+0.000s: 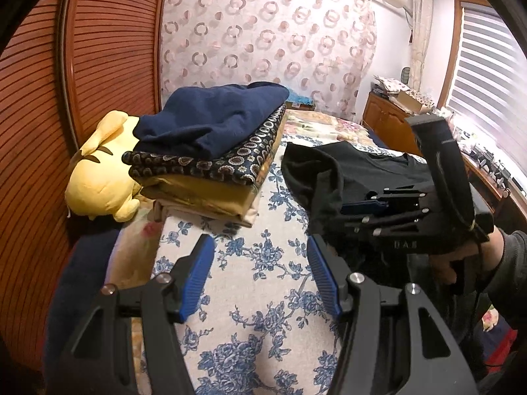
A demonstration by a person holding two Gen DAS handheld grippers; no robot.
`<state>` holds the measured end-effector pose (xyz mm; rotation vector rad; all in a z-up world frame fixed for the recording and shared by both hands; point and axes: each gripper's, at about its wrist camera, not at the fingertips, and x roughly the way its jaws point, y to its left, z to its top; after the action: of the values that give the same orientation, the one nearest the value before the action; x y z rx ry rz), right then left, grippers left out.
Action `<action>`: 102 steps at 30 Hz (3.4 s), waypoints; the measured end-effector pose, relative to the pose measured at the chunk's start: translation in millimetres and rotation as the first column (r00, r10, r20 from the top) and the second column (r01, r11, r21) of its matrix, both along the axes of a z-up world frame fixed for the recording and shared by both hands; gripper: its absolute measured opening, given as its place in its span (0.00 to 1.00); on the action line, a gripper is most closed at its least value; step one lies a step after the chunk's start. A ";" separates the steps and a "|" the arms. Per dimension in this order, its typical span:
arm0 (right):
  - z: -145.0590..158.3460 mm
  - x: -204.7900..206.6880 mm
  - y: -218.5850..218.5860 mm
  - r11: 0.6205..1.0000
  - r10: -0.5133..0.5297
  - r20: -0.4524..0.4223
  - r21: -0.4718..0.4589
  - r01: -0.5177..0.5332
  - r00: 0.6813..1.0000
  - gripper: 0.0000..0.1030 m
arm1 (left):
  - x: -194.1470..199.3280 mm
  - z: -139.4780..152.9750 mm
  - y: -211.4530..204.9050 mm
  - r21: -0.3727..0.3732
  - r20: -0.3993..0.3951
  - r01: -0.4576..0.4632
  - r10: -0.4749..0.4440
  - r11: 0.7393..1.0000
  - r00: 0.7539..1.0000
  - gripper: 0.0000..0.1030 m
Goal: Fold small clothes
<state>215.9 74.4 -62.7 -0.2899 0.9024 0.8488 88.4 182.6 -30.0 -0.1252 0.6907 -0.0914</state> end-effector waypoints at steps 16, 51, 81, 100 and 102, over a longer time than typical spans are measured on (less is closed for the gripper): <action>78.5 35.9 -82.0 0.975 -0.119 0.066 0.196 0.104 0.991 0.09 | 11.1 -4.8 -41.7 0.005 -0.014 0.083 -0.083 0.997 0.996 0.56; 66.3 72.9 -110.8 0.968 -0.209 0.041 0.153 0.200 0.977 0.06 | 59.8 -44.6 -90.3 0.121 -0.192 0.128 -0.103 0.984 0.976 0.56; 0.8 -14.4 -128.8 0.989 -0.116 -0.085 0.077 0.123 0.990 0.06 | 50.5 -47.3 -58.1 0.088 -0.168 0.078 -0.063 0.993 0.984 0.56; 11.5 73.7 -153.2 0.938 -0.317 -0.060 0.126 0.323 0.946 0.43 | 53.0 -49.3 -64.4 0.102 -0.166 0.080 -0.062 0.992 0.984 0.60; 8.9 88.1 -153.9 0.928 -0.342 -0.079 0.130 0.350 0.936 0.43 | 52.9 -49.2 -64.4 0.101 -0.166 0.080 -0.062 0.992 0.984 0.60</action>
<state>303.9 -79.5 -53.8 0.0197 0.9061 0.5896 141.3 118.2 -79.2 -0.0048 0.8612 -0.1132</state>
